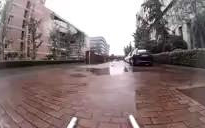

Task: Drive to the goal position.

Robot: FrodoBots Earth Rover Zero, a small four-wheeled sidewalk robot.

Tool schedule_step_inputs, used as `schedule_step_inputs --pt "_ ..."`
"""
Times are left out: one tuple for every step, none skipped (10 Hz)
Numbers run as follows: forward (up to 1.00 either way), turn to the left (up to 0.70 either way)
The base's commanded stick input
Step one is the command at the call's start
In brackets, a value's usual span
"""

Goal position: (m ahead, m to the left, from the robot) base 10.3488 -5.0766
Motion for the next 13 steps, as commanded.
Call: schedule_step_inputs --pt "0.70 -0.14" --pt "0.70 -0.14" --pt "0.70 -0.14" --pt "0.70 -0.02" --pt "0.70 0.00" --pt "0.70 0.00" --pt "0.70 0.00" --pt "0.70 0.00" --pt "0.70 0.00" --pt "0.70 0.00" --pt "0.70 0.00" --pt "0.70 0.00" --pt "0.70 0.00"
